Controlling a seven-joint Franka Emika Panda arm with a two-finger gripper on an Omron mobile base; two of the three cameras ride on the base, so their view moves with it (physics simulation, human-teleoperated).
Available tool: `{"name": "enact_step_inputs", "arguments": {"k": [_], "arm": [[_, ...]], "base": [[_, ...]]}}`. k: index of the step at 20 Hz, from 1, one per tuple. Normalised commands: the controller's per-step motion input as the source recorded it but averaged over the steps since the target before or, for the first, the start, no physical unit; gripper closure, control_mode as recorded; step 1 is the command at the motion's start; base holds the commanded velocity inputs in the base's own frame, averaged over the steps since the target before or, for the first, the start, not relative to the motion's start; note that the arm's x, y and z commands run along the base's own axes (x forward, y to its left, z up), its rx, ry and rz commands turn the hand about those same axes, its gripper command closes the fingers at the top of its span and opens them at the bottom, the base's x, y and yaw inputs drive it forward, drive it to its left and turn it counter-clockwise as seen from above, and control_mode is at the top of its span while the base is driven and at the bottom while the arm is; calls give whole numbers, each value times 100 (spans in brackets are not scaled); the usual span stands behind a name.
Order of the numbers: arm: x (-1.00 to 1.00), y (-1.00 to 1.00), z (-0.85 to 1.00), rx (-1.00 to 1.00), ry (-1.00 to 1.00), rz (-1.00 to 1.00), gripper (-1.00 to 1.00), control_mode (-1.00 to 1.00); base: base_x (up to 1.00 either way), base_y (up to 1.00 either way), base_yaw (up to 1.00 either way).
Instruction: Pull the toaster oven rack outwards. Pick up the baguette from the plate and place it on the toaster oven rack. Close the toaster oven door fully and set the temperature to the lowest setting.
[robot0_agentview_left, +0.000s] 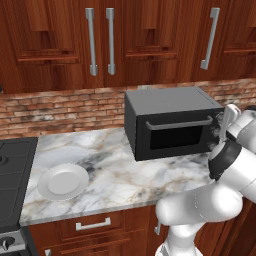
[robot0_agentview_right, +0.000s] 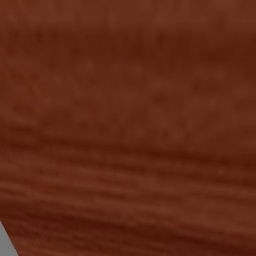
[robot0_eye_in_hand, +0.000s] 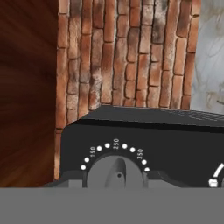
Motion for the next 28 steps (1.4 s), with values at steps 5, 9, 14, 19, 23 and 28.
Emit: {"name": "enact_step_inputs", "arguments": {"k": [5,9,14,19,23,28], "arm": [[0,0,-1,-16,-11,0,100,-100],[0,0,10,-22,-1,0,100,-100],[0,0,5,-20,0,0,100,-100],[0,0,0,-14,0,0,100,-100],[0,0,0,-15,0,0,100,-100],[0,0,0,-18,0,0,100,-100]], "base": [[0,0,0],[0,0,0],[0,0,0],[0,0,0],[0,0,0],[0,0,0]]}}
